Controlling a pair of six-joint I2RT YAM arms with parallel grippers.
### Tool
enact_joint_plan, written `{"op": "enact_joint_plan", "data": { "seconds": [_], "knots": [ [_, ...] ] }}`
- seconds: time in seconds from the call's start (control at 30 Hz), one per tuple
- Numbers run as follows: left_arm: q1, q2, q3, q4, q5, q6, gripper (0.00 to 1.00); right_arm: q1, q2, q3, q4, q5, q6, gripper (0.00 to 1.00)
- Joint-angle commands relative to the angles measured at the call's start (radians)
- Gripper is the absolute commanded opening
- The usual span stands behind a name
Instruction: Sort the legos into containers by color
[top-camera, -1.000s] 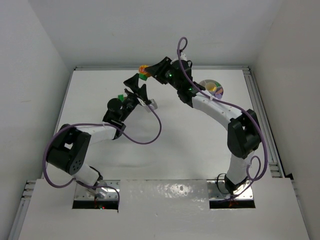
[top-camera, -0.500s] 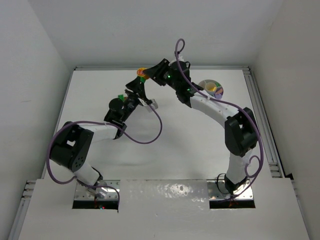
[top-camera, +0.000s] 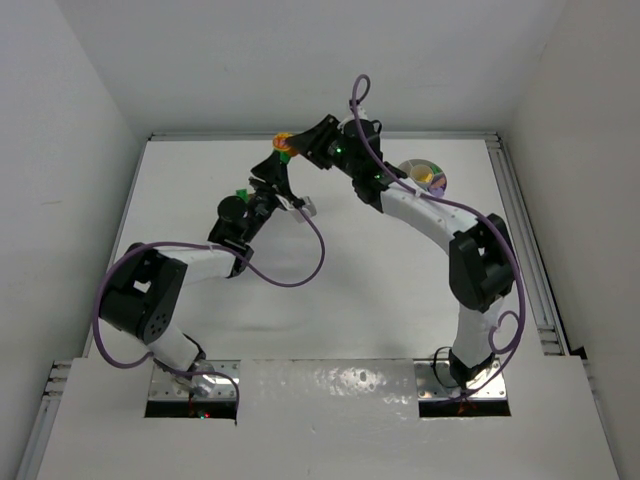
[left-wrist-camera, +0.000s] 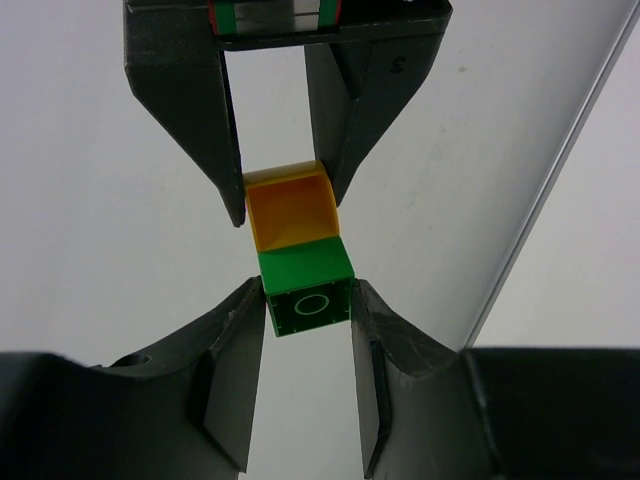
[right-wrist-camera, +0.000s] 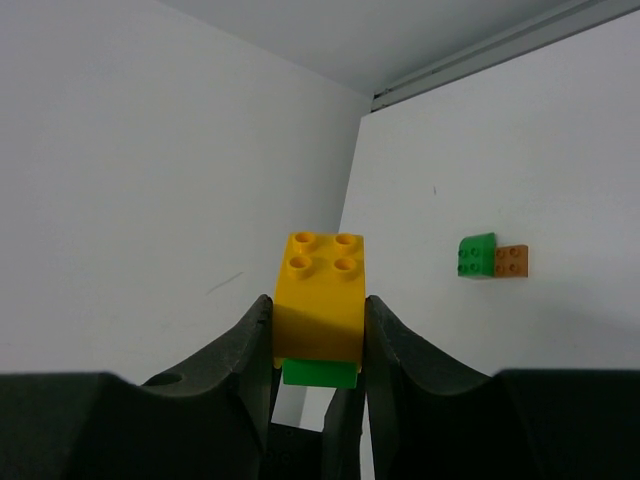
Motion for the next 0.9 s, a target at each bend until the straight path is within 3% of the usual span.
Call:
{"op": "enact_joint_plan", "data": {
  "seconds": [0.0,0.27,0.4,0.43,0.5,0.57,0.63,0.87],
  "knots": [
    [-0.011,-0.027,-0.007,-0.007,0.003,-0.005,0.0,-0.042,-0.024,0.004,-0.016,0.003,-0.022,0.0],
    [-0.011,-0.153,-0.061,-0.208,0.108,-0.128,0.0,-0.172,-0.04,0.07,-0.159,0.091,-0.152,0.0],
    [-0.011,-0.153,-0.064,-0.236,0.094,-0.146,0.0,-0.211,-0.035,0.154,-0.271,0.108,-0.322,0.0],
    [-0.011,-0.15,-0.058,-0.243,0.08,-0.182,0.0,-0.215,-0.032,0.234,-0.327,0.118,-0.376,0.0],
    [-0.011,-0.152,-0.024,-0.306,0.033,-0.263,0.0,-0.231,0.021,0.449,-0.612,0.193,-0.542,0.0],
    [-0.011,-0.149,0.015,-0.377,0.002,-0.336,0.0,-0.26,0.083,0.567,-0.866,0.244,-0.626,0.0],
    [-0.011,-0.149,0.06,-0.458,-0.046,-0.436,0.0,-0.29,0.097,0.628,-1.013,0.258,-0.636,0.0],
    [-0.011,-0.161,0.066,-0.524,-0.076,-0.489,0.0,-0.343,-0.029,0.416,-1.06,0.305,-0.607,0.0]
  ]
}}
